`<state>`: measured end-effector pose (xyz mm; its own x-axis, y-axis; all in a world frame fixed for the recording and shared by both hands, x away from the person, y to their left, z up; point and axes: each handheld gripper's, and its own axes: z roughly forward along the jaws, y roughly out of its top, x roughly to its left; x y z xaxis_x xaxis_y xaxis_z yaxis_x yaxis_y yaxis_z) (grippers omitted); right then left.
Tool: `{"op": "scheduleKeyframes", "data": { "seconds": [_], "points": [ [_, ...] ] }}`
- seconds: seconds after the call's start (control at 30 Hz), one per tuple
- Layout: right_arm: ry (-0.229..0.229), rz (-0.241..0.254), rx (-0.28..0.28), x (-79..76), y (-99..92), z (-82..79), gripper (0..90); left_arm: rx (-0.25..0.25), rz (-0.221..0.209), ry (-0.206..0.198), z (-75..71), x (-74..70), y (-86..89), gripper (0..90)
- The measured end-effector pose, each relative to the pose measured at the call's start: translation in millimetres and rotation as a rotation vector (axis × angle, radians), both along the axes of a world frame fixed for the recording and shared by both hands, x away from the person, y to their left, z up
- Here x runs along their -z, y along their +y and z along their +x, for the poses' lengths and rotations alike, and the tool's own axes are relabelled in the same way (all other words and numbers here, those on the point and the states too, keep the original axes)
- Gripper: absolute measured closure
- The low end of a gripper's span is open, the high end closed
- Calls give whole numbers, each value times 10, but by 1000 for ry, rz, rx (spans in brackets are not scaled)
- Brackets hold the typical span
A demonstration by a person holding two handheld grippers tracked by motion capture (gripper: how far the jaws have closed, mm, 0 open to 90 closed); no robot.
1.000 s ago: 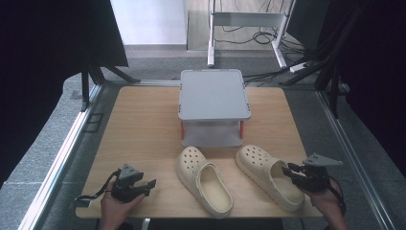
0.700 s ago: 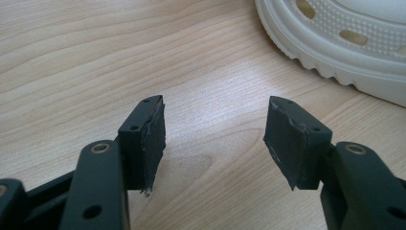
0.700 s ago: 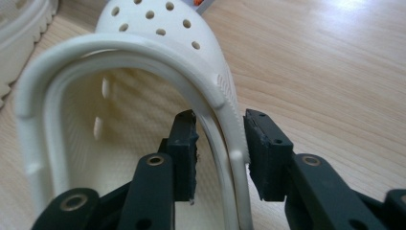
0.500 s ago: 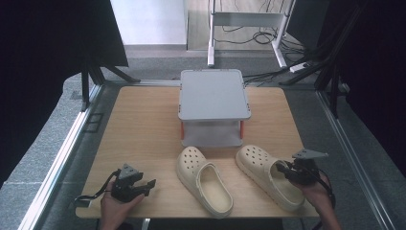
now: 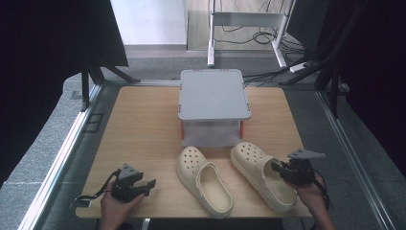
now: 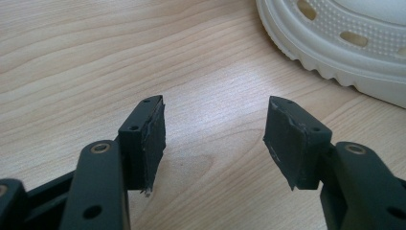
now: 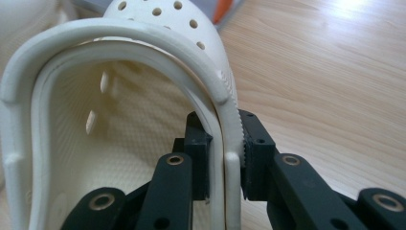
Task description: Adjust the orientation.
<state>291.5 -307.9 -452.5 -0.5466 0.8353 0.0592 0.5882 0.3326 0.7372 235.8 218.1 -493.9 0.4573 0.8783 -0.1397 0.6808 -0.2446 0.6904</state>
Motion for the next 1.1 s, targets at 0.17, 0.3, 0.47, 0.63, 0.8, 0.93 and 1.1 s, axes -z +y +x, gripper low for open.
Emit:
{"op": "scheduleKeyframes", "data": {
  "seconds": [0.17, 0.3, 0.47, 0.63, 0.8, 0.93, 1.1],
  "points": [
    [-3, -6, -24, -20, 227, 17, 767, 0, 2, -1, 0, 1, 6, 403],
    [-7, -1, -38, -22, 379, 58, 767, 1, 3, 0, 0, 4, 9, 403],
    [-13, -2, -47, -19, 584, 110, 765, 2, 3, 1, 0, 7, 7, 403],
    [-19, -6, -45, -9, 799, 160, 764, -3, -1, 1, -3, 9, 10, 403],
    [-28, -17, -42, 30, 974, 202, 764, 1, -1, 0, -3, 8, 25, 403],
    [-35, -40, -39, 62, 1071, 211, 761, -2, -4, 3, -4, 11, 23, 403],
    [-43, -58, -35, 99, 1174, 215, 757, -2, -3, 2, -5, 12, 21, 403]
  ]
}}
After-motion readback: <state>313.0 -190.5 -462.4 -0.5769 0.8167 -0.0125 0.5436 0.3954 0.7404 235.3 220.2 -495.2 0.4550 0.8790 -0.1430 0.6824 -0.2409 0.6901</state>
